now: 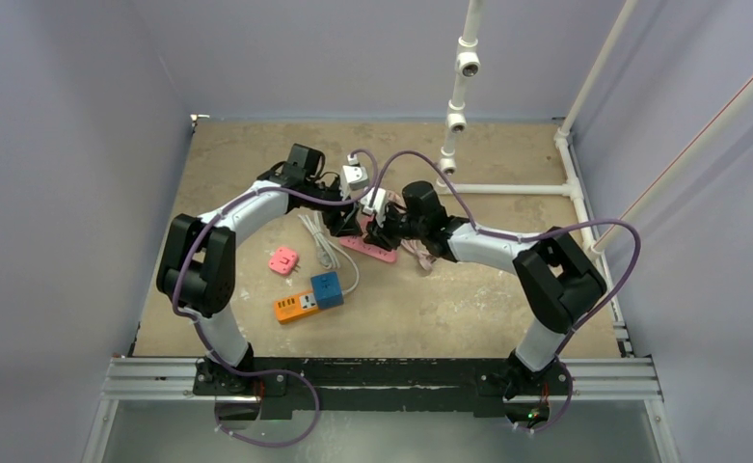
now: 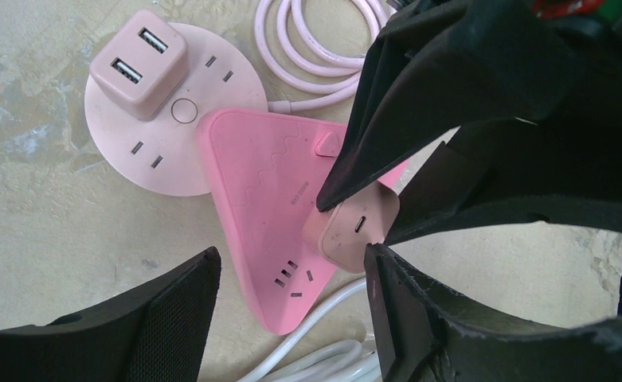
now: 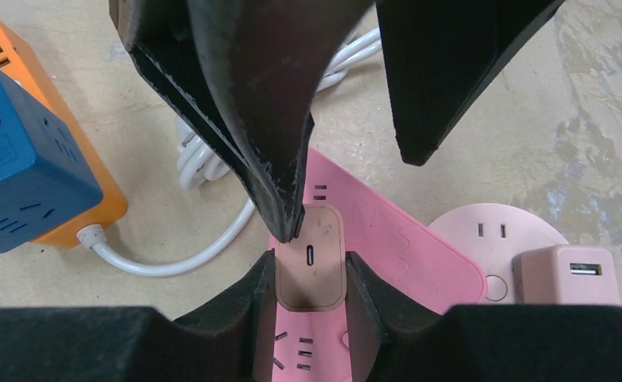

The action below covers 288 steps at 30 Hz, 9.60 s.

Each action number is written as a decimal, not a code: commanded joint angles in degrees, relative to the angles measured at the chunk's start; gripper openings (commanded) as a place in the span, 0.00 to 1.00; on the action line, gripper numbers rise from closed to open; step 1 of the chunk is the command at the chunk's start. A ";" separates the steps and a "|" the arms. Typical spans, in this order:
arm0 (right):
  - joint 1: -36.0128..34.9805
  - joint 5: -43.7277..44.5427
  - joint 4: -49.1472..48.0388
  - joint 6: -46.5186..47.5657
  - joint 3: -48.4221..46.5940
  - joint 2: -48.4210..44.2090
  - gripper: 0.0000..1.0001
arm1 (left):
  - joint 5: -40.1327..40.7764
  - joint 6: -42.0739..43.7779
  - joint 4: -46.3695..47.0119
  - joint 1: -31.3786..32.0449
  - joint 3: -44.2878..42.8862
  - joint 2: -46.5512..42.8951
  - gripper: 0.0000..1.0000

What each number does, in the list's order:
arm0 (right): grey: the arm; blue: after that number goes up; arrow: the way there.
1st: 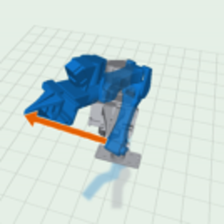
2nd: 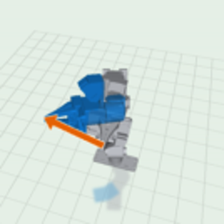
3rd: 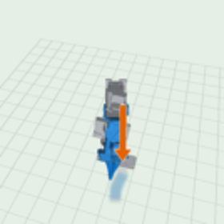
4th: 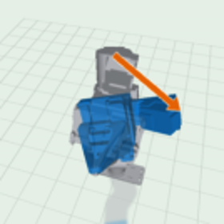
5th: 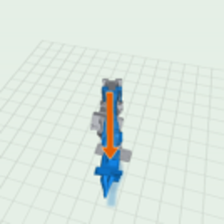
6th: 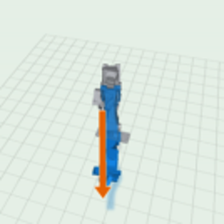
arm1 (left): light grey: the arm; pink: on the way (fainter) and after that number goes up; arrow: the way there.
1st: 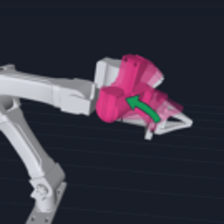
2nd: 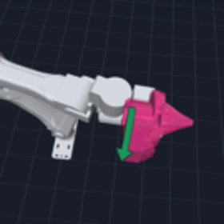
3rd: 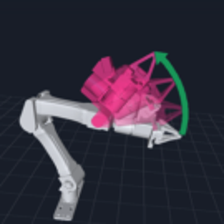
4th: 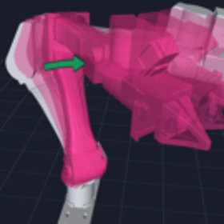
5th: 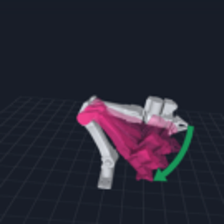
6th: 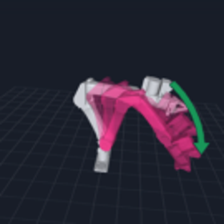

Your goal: Insert the plug

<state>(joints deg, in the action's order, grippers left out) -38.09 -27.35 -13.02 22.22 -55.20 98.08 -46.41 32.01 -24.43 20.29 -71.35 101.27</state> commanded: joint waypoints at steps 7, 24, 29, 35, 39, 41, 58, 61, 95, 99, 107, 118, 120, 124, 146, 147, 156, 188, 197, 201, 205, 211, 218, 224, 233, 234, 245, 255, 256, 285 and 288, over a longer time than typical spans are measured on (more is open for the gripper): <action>-3.34 3.59 -0.26 0.81 1.67 -2.15 0.00 | 0.11 1.12 -1.26 0.89 -0.28 0.33 0.62; -6.74 5.29 1.27 3.42 2.03 -1.25 0.00 | 1.63 6.16 -6.94 1.04 -0.97 1.45 0.40; -6.69 6.17 2.33 4.68 2.23 -1.34 0.00 | 1.15 7.10 -8.22 1.48 -1.20 2.20 0.35; -6.69 4.95 1.34 4.63 2.87 -2.48 0.06 | 1.16 7.89 -8.71 2.11 -1.07 2.48 0.31; -6.72 5.35 0.70 4.23 2.96 -3.01 0.21 | 1.11 8.05 -8.79 2.12 -1.07 2.66 0.30; -6.66 5.89 0.15 3.70 2.93 -3.39 0.24 | 0.91 8.06 -8.73 2.12 -1.15 2.64 0.30; -6.70 8.33 -0.39 1.89 1.28 -1.74 0.99 | 1.06 8.23 -8.75 2.12 -1.25 2.52 0.29; -6.68 13.70 -2.21 -1.53 1.62 -2.36 0.99 | 1.02 8.11 -8.70 2.12 -1.47 2.66 0.29; 6.66 23.72 -29.39 -59.76 21.99 -29.07 0.99 | -0.96 4.86 -7.11 2.38 -5.62 3.86 0.28; 7.40 26.14 -42.98 -78.19 31.73 -38.48 0.97 | -0.96 5.25 -7.47 2.43 -5.56 3.93 0.28; 1.15 28.07 -29.68 -64.02 21.96 -24.02 0.84 | -0.74 5.16 -7.34 2.73 -6.07 4.18 0.27; -6.39 22.43 -36.53 -71.62 23.55 -13.43 0.83 | -0.26 6.13 -8.43 2.80 -7.13 4.62 0.26; -6.36 23.28 -36.15 -70.74 23.18 -11.96 0.82 | -0.34 6.07 -8.42 2.82 -7.27 4.80 0.26; -6.89 30.70 -31.51 -68.22 21.16 -12.26 0.91 | -0.27 6.12 -8.42 2.91 -7.46 4.88 0.26; -9.02 43.68 -43.92 -59.23 24.08 -7.59 0.93 | 1.66 6.18 -7.46 2.82 -10.57 6.54 0.23; -9.07 43.75 -44.47 -58.35 24.17 -7.53 0.93 | 1.62 6.29 -7.50 2.82 -10.49 6.56 0.23; -10.60 48.04 -43.49 -52.22 19.32 -1.72 0.80 | 1.97 6.51 -7.84 2.82 -11.15 6.77 0.22; -13.86 53.22 -35.80 -49.38 11.08 8.43 0.01 | 2.41 6.06 -8.92 1.95 -14.78 6.85 0.37; -13.76 52.56 -34.69 -50.40 10.63 6.17 0.00 | 1.70 30.00 -24.94 -0.34 -13.90 2.33 0.73; -13.57 52.29 -34.04 -51.24 10.35 6.38 0.00 | 1.49 44.97 -25.91 -0.34 -9.51 0.24 0.76; -13.18 51.63 -34.31 -51.79 10.87 5.54 0.00 | 0.78 51.45 -16.99 -0.30 -3.66 -3.39 0.96; -12.28 49.68 -35.27 -52.34 11.82 4.36 0.00 | 0.53 57.07 -8.10 1.04 -0.29 -3.00 0.99; -12.02 48.71 -35.90 -52.92 12.32 4.49 0.00 | -0.58 63.17 -8.93 1.85 -0.32 -0.09 0.91; -11.60 47.87 -36.58 -53.76 13.06 3.83 0.00 | -0.25 71.07 -15.40 2.76 -1.02 2.34 0.68; -11.13 45.38 -37.48 -54.34 13.52 3.58 0.00 | -1.28 69.49 -10.24 3.95 -1.04 4.00 0.43; -11.12 44.97 -37.71 -54.42 13.65 3.53 0.00 | -1.31 69.14 -9.30 4.08 -0.91 4.14 0.42; -6.95 38.23 -38.19 -55.54 16.19 -1.73 0.31 | -0.78 67.15 -6.91 5.69 -1.28 4.98 0.12; -1.49 40.50 -28.68 -56.31 12.45 -7.93 0.57 | 1.10 77.99 -18.46 5.72 -4.76 4.77 0.03; -1.02 40.81 -28.02 -56.44 11.95 -7.82 0.57 | 1.41 79.32 -19.98 5.72 -5.07 4.80 0.03; 1.61 53.62 -24.17 -53.57 2.88 4.28 0.62 | 3.92 77.73 -26.23 5.71 -5.90 3.18 0.00; 1.61 52.73 -25.28 -54.20 4.07 4.28 0.60 | 3.72 76.04 -25.90 5.72 -6.16 2.88 0.00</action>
<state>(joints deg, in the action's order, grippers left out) -36.69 26.11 -37.54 -31.40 -50.78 102.54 -42.15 111.61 -48.47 25.63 -77.03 105.47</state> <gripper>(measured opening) 0.608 0.316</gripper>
